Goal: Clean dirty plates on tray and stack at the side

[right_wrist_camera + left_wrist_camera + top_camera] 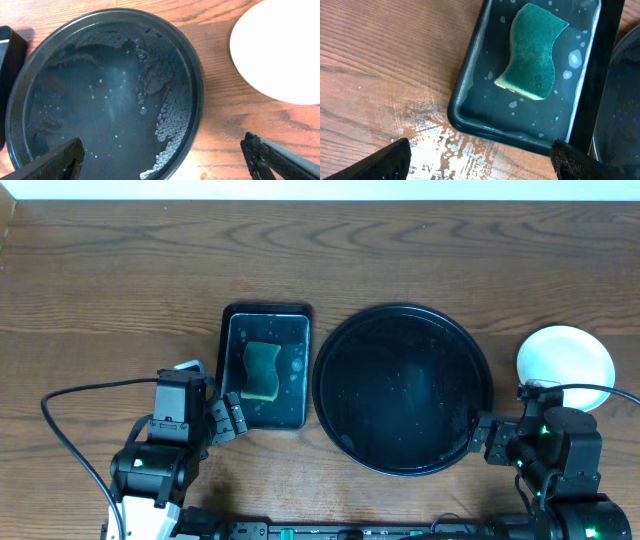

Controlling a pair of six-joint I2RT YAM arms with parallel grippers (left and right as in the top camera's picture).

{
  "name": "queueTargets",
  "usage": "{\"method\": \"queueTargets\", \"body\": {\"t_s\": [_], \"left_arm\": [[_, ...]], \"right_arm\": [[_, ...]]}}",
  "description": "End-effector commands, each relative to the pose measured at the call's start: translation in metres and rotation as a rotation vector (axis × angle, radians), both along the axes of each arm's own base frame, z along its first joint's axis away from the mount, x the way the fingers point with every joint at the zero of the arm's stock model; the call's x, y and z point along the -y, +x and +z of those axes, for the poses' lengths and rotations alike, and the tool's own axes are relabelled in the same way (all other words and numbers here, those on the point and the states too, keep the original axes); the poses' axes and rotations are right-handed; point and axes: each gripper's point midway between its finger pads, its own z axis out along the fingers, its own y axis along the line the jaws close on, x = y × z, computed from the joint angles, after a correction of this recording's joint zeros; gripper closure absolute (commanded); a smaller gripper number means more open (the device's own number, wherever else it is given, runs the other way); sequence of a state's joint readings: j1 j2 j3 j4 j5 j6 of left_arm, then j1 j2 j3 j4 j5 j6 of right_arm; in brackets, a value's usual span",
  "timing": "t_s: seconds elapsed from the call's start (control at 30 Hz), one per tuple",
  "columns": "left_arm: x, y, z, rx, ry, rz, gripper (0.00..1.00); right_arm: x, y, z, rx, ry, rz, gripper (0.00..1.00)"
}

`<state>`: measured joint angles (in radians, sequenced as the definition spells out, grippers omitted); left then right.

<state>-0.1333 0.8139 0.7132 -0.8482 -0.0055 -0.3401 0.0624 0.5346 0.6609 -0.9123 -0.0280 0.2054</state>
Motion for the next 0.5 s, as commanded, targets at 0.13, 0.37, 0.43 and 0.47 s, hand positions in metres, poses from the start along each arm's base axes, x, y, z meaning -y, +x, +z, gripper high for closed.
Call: {"method": "queueTargets", "body": {"t_s": [0.13, 0.37, 0.43, 0.47], "left_arm": [[-0.0011, -0.0008, -0.0040, -0.014, 0.007, -0.001, 0.10], [-0.0011, -0.0008, -0.0041, -0.014, 0.007, -0.001, 0.09], [-0.0011, -0.0008, -0.0041, -0.014, 0.007, -0.001, 0.10], [-0.0011, -0.0007, -0.0040, -0.014, 0.007, -0.001, 0.09]], "right_arm": [[-0.0018, -0.0011, -0.0026, -0.009, 0.021, -0.010, 0.01], [-0.0018, -0.0011, -0.0027, -0.009, 0.021, -0.010, 0.01], [-0.0017, -0.0014, -0.0030, -0.011, 0.021, -0.010, 0.01], [-0.0016, -0.0028, -0.0043, -0.019, 0.020, -0.010, 0.01]]}}
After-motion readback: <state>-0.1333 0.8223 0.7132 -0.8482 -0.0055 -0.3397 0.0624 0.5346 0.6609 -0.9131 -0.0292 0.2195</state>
